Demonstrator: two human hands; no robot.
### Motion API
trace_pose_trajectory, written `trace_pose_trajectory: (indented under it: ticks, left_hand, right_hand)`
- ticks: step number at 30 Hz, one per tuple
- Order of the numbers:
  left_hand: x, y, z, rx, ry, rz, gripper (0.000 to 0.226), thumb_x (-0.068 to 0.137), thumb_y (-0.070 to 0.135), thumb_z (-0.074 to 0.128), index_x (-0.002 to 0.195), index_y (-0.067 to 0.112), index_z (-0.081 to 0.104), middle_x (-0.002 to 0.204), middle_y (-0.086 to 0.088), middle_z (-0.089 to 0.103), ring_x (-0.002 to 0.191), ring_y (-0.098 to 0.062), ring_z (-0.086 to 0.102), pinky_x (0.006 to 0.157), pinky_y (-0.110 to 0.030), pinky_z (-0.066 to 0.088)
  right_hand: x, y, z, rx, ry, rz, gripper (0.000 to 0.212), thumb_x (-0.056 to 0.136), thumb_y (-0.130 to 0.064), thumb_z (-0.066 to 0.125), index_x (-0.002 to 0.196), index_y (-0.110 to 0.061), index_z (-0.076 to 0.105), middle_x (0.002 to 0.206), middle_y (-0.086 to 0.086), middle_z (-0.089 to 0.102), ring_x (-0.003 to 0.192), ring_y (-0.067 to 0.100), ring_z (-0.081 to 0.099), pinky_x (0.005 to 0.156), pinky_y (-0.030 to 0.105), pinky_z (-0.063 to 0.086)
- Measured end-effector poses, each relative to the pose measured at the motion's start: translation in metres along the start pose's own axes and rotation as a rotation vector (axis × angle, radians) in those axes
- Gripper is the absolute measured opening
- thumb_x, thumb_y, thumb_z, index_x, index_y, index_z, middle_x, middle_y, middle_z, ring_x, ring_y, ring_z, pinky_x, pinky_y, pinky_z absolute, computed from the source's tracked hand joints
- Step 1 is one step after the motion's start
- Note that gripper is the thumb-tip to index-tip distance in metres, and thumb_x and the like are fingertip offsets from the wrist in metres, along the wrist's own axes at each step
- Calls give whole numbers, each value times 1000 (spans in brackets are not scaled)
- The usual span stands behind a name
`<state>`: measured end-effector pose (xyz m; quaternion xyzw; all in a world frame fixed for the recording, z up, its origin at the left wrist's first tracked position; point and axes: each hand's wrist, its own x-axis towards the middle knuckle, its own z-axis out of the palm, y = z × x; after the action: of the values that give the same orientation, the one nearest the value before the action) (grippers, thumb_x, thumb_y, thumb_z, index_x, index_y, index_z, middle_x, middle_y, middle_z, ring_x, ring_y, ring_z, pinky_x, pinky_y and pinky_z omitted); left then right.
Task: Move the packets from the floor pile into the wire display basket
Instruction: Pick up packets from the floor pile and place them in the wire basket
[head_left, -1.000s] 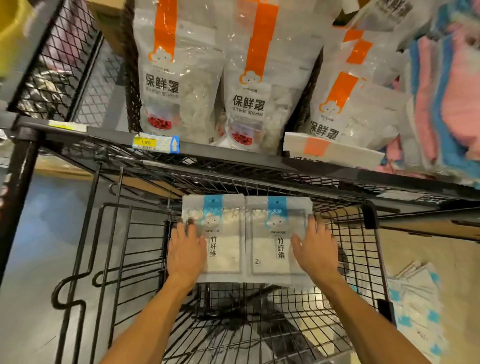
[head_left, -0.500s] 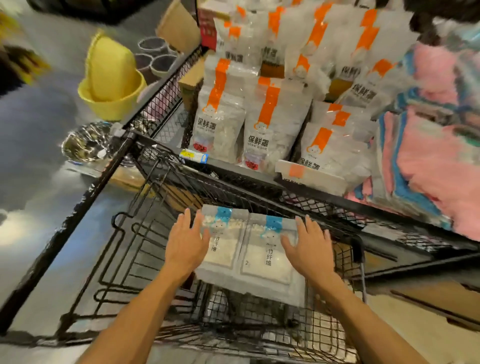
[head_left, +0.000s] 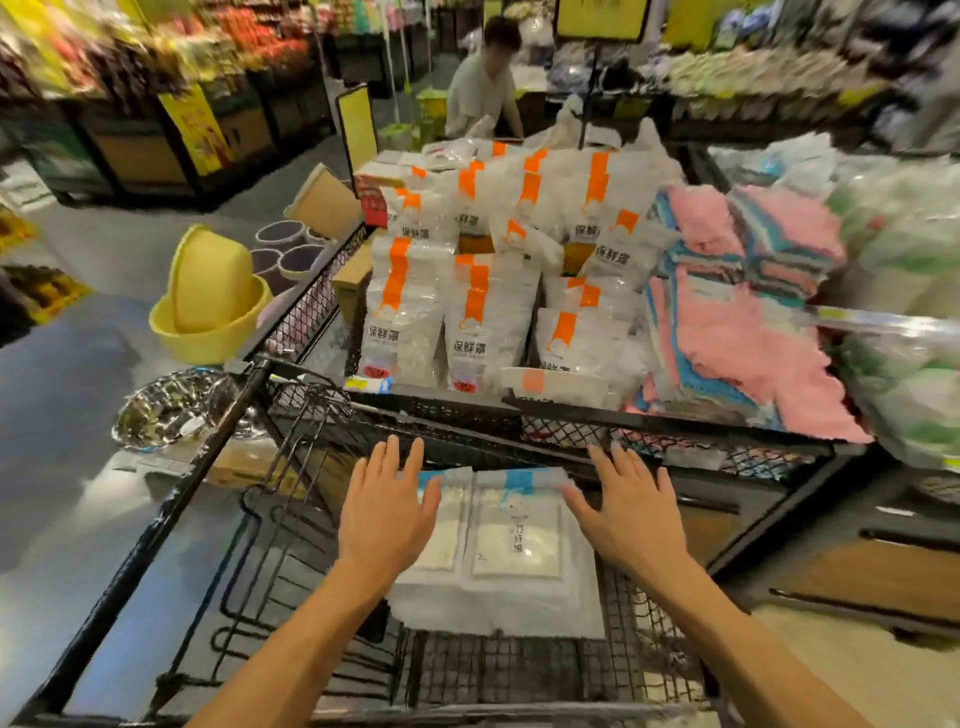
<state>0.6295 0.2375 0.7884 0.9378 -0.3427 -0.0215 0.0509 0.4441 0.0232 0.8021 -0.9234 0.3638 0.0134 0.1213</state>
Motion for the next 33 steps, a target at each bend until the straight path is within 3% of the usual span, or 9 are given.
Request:
trace_pose_trajectory:
  ticks: [8, 13, 17, 26, 33]
  left_hand:
    - [-28, 76, -9, -107, -87, 357, 66, 106, 55, 20, 164, 26, 7, 171, -5, 6, 158, -22, 4, 129, -40, 5]
    - [-69, 148, 5, -197, -121, 621, 78, 97, 67, 4, 164, 27, 15, 171, -7, 13, 158, -24, 9, 128, -42, 9]
    - [-116, 201, 9, -215, -164, 780, 64, 106, 55, 20, 163, 27, 16, 171, -5, 13, 158, -22, 9, 128, -42, 8]
    - [-179, 301, 26, -132, -207, 1008, 66, 106, 57, 19, 163, 23, 17, 170, -5, 15, 158, -22, 11, 128, -40, 10]
    - [-230, 403, 46, -90, -237, 1102, 66, 107, 56, 24, 164, 23, 15, 170, -3, 18, 157, -21, 14, 128, -40, 14]
  right_hand:
    - [-125, 47, -13, 94, 129, 349, 79, 98, -75, 22, 164, -31, 21, 172, -2, 16, 159, 19, 11, 128, 48, 7]
    - [-235, 98, -15, 86, 196, 636, 87, 92, -81, 21, 161, -28, 29, 169, 0, 27, 155, 23, 25, 124, 46, 19]
    - [-324, 133, -16, 82, 281, 817, 79, 95, -75, 27, 156, -25, 38, 161, -1, 41, 149, 23, 35, 122, 50, 26]
    - [-446, 205, 3, 167, 292, 1152, 81, 97, -75, 23, 162, -27, 25, 170, 2, 24, 156, 24, 23, 127, 48, 19]
    - [-509, 283, 16, 199, 302, 1279, 79, 99, -74, 26, 162, -26, 25, 169, 2, 27, 154, 26, 28, 126, 47, 22]
